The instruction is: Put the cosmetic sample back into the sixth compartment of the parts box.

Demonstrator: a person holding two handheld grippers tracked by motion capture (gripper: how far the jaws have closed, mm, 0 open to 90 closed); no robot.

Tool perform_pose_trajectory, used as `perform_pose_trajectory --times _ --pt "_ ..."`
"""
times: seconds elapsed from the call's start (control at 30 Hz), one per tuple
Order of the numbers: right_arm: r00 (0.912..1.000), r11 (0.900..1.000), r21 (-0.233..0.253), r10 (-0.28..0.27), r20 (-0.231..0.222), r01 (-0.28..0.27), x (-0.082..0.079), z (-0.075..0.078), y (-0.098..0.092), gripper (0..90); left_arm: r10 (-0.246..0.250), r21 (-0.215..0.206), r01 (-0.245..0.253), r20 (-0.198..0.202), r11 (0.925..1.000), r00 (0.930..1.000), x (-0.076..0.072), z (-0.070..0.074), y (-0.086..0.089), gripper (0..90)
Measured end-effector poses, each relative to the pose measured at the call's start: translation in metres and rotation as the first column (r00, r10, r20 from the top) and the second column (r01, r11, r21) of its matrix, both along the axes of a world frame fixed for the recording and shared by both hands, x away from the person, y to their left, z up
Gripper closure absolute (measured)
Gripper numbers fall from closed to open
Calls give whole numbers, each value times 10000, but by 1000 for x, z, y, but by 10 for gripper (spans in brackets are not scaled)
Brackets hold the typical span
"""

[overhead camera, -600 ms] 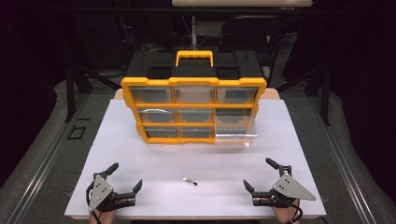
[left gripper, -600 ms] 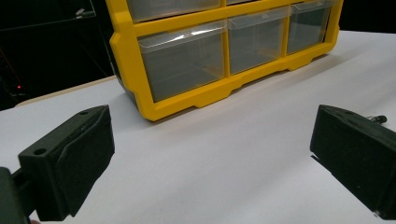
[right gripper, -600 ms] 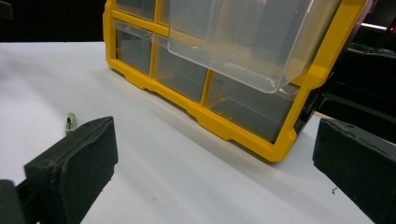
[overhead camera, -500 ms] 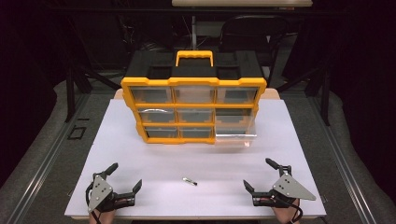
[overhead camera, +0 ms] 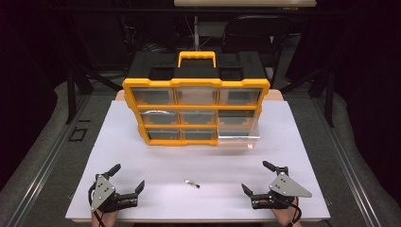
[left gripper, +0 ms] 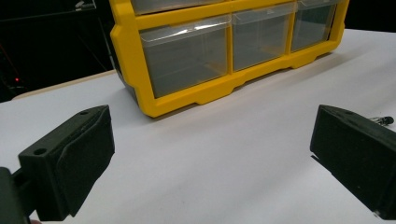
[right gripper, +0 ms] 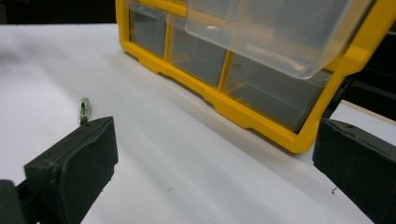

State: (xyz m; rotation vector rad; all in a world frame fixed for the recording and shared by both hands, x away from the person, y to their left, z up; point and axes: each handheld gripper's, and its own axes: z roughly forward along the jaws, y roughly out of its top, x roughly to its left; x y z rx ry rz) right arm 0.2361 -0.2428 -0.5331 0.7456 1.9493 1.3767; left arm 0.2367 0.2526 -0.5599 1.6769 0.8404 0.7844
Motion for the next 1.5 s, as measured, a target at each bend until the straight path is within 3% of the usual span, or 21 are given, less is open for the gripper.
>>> perform_pose_trajectory --times 0.17,0.4,0.63,0.93,1.17,1.5 --pt "9995 9990 -393 180 -268 -190 4 0 8 0 -6 37 6 -34 10000 10000 3 -1 -2 0" --pt "9963 9972 -573 439 -734 -482 10 -1 19 0 -63 100 63 -25 9999 10000 3 0 -3 0" --pt "9883 9924 -721 907 -1223 -1000 16 -1 35 0 -22 22 22 -46 10000 10000 5 0 -1 0" --pt "9811 9874 -837 1208 -1511 -1345 22 0 50 0 -32 33 33 -47 10000 10000 6 0 -2 0" --pt "9723 9791 -1086 1512 -1780 -1722 27 1 64 0 -67 107 68 -66 9999 10000 6 0 -3 0" --pt "9527 9622 -1324 2050 -2245 -2382 34 1 88 0 -104 209 106 -91 9997 9999 7 0 -4 0"
